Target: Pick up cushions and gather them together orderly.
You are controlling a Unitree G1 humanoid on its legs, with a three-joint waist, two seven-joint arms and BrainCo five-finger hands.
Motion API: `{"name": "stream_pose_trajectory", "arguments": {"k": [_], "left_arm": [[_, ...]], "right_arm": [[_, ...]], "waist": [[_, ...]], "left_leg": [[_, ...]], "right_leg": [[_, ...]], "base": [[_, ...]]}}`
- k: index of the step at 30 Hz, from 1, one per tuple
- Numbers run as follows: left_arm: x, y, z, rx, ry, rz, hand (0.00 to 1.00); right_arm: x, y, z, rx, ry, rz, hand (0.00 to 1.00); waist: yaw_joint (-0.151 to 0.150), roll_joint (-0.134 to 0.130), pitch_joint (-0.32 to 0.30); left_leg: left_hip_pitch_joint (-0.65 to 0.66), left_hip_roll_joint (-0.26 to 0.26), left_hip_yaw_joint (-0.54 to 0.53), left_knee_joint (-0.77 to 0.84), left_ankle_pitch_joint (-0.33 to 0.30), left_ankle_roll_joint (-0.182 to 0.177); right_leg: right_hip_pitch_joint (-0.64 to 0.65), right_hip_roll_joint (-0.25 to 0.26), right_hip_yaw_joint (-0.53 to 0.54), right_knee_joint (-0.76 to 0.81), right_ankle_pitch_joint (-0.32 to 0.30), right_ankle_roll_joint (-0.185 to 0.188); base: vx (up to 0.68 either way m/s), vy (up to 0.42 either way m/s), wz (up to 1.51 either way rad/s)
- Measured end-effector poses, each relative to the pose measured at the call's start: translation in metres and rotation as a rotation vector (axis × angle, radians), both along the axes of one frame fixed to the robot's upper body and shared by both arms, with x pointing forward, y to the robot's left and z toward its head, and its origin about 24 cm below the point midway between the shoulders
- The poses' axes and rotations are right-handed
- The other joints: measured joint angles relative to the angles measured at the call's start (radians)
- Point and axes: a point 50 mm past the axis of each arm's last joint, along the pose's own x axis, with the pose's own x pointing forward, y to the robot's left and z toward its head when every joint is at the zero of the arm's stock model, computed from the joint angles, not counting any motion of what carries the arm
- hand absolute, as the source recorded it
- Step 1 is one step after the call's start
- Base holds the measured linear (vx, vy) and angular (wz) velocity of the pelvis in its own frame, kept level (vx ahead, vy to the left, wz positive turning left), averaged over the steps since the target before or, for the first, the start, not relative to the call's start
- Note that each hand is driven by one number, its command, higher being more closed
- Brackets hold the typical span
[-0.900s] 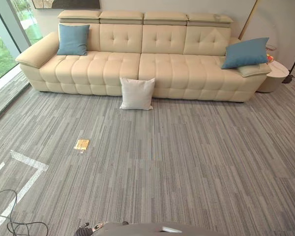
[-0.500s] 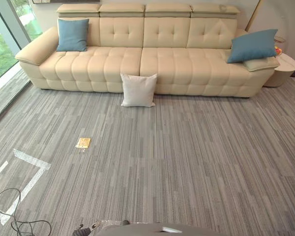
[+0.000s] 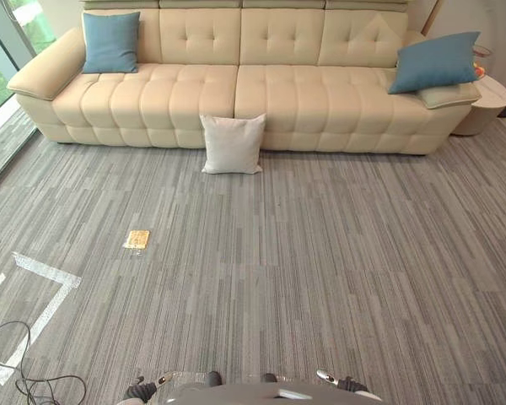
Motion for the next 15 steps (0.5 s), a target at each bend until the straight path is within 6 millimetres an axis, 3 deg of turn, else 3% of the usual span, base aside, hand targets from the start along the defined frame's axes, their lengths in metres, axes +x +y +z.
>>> {"name": "stream_pose_trajectory", "arguments": {"k": [4, 6, 8, 9, 10, 12, 15], "left_arm": [[0.007, 0.003, 0.002, 0.012, -0.014, -0.013, 0.0], [0.014, 0.003, 0.003, 0.016, -0.033, -0.019, 0.0], [0.019, 0.0, 0.004, 0.008, -0.054, -0.018, 0.0], [0.02, -0.001, 0.004, 0.007, -0.059, -0.018, 0.0], [0.025, -0.002, 0.006, 0.004, -0.077, -0.016, 0.0], [0.031, 0.003, 0.008, 0.008, -0.097, 0.013, 0.0], [0.036, 0.002, 0.009, 0.004, -0.112, 0.025, 0.0]], "right_arm": [[0.004, 0.0, 0.001, 0.001, -0.009, 0.001, 0.0], [0.009, 0.001, 0.002, 0.001, -0.021, 0.002, 0.0], [0.012, -0.003, 0.004, -0.01, -0.038, -0.005, 0.0], [0.014, -0.004, 0.005, -0.016, -0.052, -0.005, 0.0], [0.013, -0.004, 0.006, -0.017, -0.06, -0.006, 0.0], [0.014, 0.0, 0.007, -0.009, -0.078, -0.021, 0.0], [0.015, 0.0, 0.007, -0.008, -0.08, -0.024, 0.0]], "waist": [[0.003, -0.008, 0.01], [0.003, -0.002, 0.025], [0.009, 0.02, 0.052], [0.008, 0.023, 0.055], [0.007, 0.028, 0.064], [0.011, 0.005, 0.072], [0.002, 0.005, 0.072]], "left_leg": [[-0.058, 0.008, 0.025, 0.11, -0.073, 0.007], [-0.1, 0.025, 0.037, 0.237, -0.16, 0.014], [-0.101, 0.052, 0.046, 0.321, -0.228, 0.024], [-0.098, 0.057, 0.044, 0.335, -0.242, 0.025], [-0.092, 0.06, 0.04, 0.372, -0.274, 0.034], [-0.059, 0.053, 0.034, 0.405, -0.322, 0.034], [0.035, 0.054, 0.017, 0.332, -0.329, 0.027]], "right_leg": [[-0.04, -0.003, 0.023, 0.046, -0.021, 0.014], [-0.079, -0.003, 0.023, 0.162, -0.078, 0.057], [-0.155, 0.001, -0.035, 0.394, -0.115, 0.094], [-0.181, 0.0, -0.052, 0.46, -0.117, 0.092], [-0.27, -0.02, -0.092, 0.649, -0.128, 0.069], [-0.363, -0.068, -0.15, 0.851, -0.174, 0.042], [-0.418, -0.076, -0.228, 0.78, -0.228, 0.041]], "base": [[0.09, 0.023, -0.24], [0.14, 0.042, -0.23], [0.06, 0.052, -0.2], [0.08, 0.086, -0.04], [0.16, 0.09, 0.05], [0.22, 0.08, 0.05], [0.33, 0.035, 0.17]]}}
